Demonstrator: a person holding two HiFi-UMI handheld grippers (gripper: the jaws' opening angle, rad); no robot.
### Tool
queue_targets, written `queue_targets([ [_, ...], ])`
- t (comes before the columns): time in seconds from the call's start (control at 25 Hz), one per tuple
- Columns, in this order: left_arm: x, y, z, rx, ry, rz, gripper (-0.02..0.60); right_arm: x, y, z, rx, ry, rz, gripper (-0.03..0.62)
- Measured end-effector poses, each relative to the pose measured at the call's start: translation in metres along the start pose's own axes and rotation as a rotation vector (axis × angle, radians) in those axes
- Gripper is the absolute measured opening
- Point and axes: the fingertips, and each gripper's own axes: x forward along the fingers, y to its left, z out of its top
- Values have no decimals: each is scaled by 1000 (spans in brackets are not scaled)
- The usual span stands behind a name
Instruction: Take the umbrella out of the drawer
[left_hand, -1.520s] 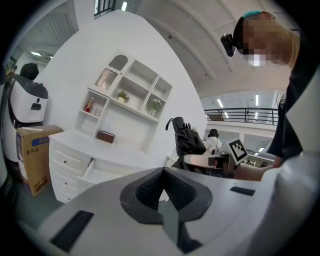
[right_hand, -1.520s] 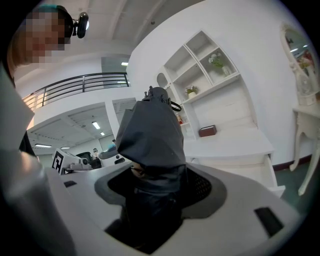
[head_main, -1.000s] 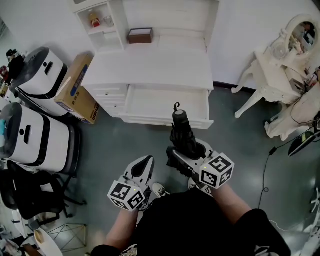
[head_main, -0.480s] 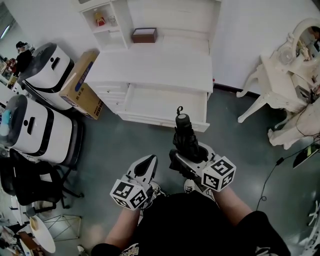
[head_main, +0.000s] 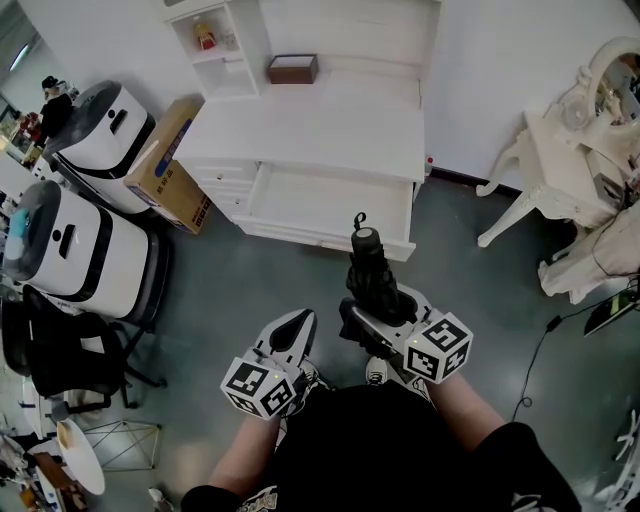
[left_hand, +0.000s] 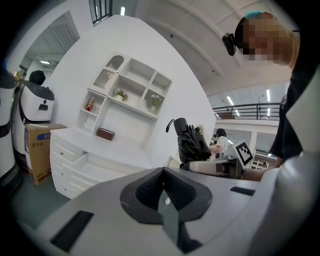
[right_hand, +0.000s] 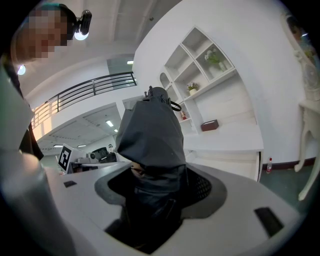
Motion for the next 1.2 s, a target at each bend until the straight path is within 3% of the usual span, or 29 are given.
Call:
queue_targets([
  [1.2,5,-2,2,15,22,-18,5,3,-4,-3,12,1,-17,270],
])
